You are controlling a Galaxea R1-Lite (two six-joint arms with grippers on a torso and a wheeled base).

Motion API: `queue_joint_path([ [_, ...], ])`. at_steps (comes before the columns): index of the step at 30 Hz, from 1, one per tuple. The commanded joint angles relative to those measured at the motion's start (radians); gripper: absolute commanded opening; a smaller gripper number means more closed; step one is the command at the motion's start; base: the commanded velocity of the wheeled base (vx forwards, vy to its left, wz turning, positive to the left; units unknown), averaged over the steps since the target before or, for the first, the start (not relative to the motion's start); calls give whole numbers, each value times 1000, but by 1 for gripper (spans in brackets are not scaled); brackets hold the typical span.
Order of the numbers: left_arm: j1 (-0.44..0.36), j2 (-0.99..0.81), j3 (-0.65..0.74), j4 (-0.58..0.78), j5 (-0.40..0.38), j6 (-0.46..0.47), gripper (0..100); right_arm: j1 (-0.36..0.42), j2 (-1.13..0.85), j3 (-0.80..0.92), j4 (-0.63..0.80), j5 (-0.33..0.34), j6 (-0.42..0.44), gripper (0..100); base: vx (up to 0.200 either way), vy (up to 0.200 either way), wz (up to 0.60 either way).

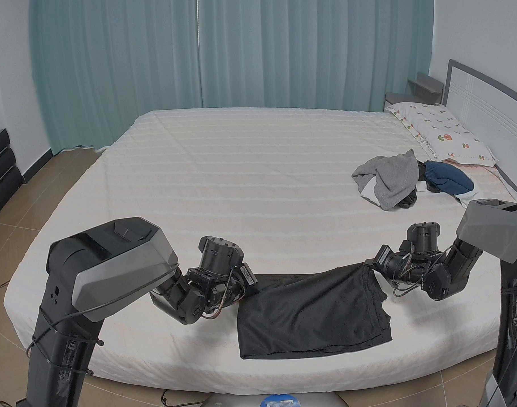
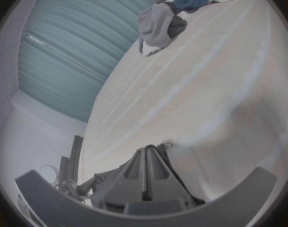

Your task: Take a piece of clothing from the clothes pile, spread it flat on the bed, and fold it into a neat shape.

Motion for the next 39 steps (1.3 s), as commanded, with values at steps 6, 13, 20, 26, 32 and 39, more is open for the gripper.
queue_joint_path([
  [6,5,-17,52,-92,8,-41,0,2,12,-5,-67,-1,48,0,0,0,0],
  [13,5,-17,55,-90,6,-41,0,1,18,-5,-81,-1,50,0,0,0,0],
  [20,5,-19,56,-87,0,-43,100,2,14,3,-82,0,51,100,0,0,0],
  [26,11,-28,61,-84,-4,-46,100,-5,-65,81,-101,5,50,100,0,0,0],
  [32,60,-83,150,-92,-52,-55,100,10,-206,296,-124,111,-38,100,0,0,0],
  [39,132,-143,239,-125,-192,-79,100,57,-318,440,-124,167,-136,100,0,0,0],
])
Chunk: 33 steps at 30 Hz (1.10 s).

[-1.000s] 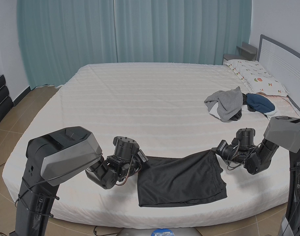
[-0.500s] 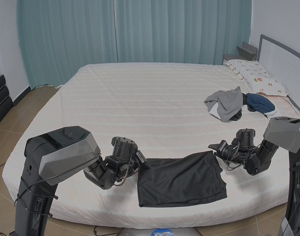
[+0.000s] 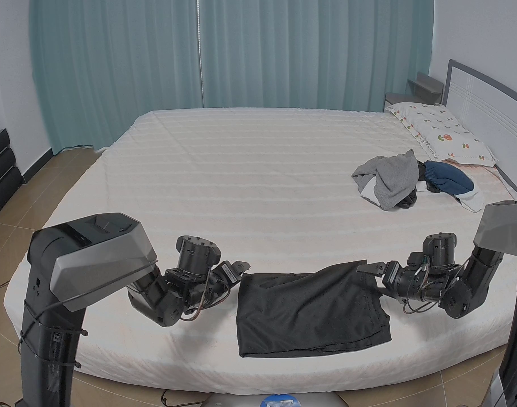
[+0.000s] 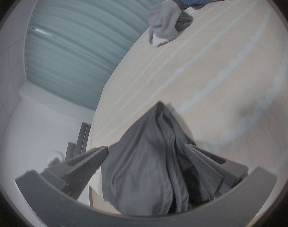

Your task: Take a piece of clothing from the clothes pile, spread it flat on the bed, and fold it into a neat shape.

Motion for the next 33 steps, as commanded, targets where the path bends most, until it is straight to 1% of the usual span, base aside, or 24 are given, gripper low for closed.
queue_joint_path([
  [1,56,-59,55,-16,-56,-10,100,36,-132,99,-3,29,-46,100,0,0,0],
  [5,56,-56,53,-16,-58,-8,100,51,-135,130,-3,30,-69,100,0,0,0],
  [8,54,-53,52,-17,-56,-7,100,54,-123,151,2,33,-134,100,0,0,0],
  [10,54,-53,48,-16,-56,-7,100,56,-110,168,2,47,-183,100,0,0,0],
  [15,54,-51,42,-8,-58,-7,100,48,-83,177,5,49,-233,100,0,0,0],
  [19,54,-51,44,-14,-58,-7,100,47,-89,177,8,49,-241,100,0,0,0],
  [25,53,-51,44,-14,-58,-7,100,45,-86,176,8,47,-241,100,-200,0,0],
  [33,59,-53,41,-16,-61,-10,100,36,-93,166,0,47,-241,100,0,0,0],
])
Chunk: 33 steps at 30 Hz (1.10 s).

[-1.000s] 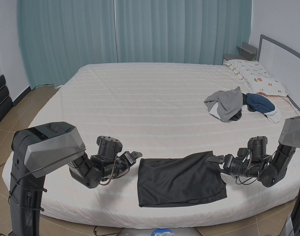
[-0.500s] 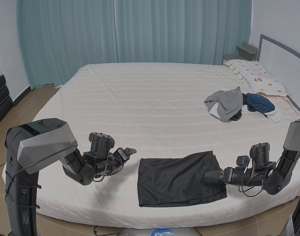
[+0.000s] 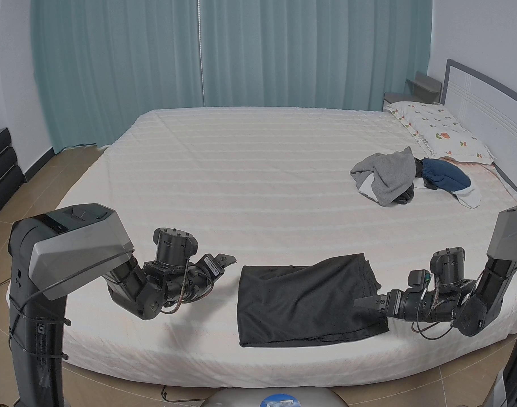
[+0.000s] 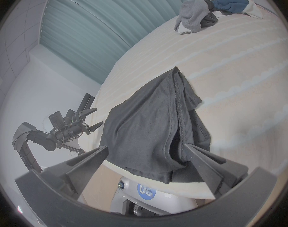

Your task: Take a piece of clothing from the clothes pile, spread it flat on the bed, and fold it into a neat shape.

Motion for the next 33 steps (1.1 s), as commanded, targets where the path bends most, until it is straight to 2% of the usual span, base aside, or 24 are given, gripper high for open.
queue_joint_path([
  [1,4,0,-3,0,-1,-1,100,-5,-3,-3,-3,0,0,100,0,0,0],
  [4,2,0,-3,0,-1,-1,100,-5,0,-8,-5,-3,2,100,0,0,0],
  [13,-1,1,7,-3,4,8,100,10,2,-23,-6,-3,3,100,0,-200,0],
  [33,0,1,-3,-3,2,3,100,93,74,-75,-8,-3,11,100,0,0,0],
])
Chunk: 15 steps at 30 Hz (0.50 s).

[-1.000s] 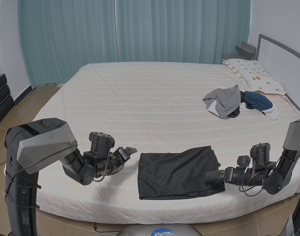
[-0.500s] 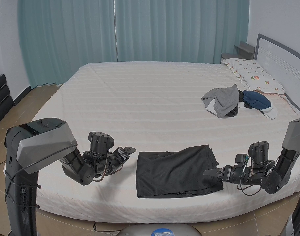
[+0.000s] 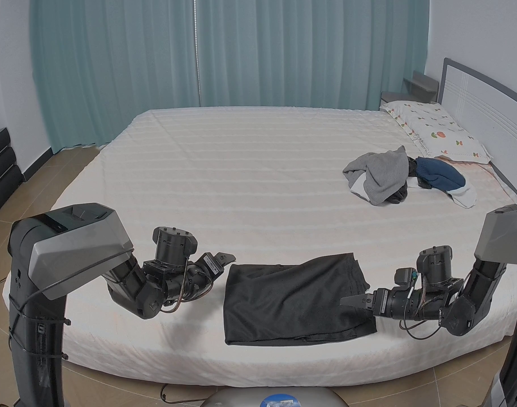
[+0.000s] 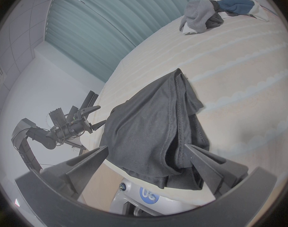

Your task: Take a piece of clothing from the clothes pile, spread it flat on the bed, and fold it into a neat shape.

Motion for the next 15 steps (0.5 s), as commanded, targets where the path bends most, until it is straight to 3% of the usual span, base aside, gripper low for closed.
queue_joint_path([
  [1,-1,1,0,0,0,0,100,17,25,-5,0,-1,0,100,0,0,0],
  [10,2,1,-2,0,0,-2,100,6,54,11,1,-13,-18,100,0,0,0],
  [11,2,1,-2,0,0,-2,100,5,56,12,1,-13,-27,0,0,0,0],
  [15,2,1,-2,0,0,-2,100,-6,50,17,14,-16,-41,0,0,0,0],
])
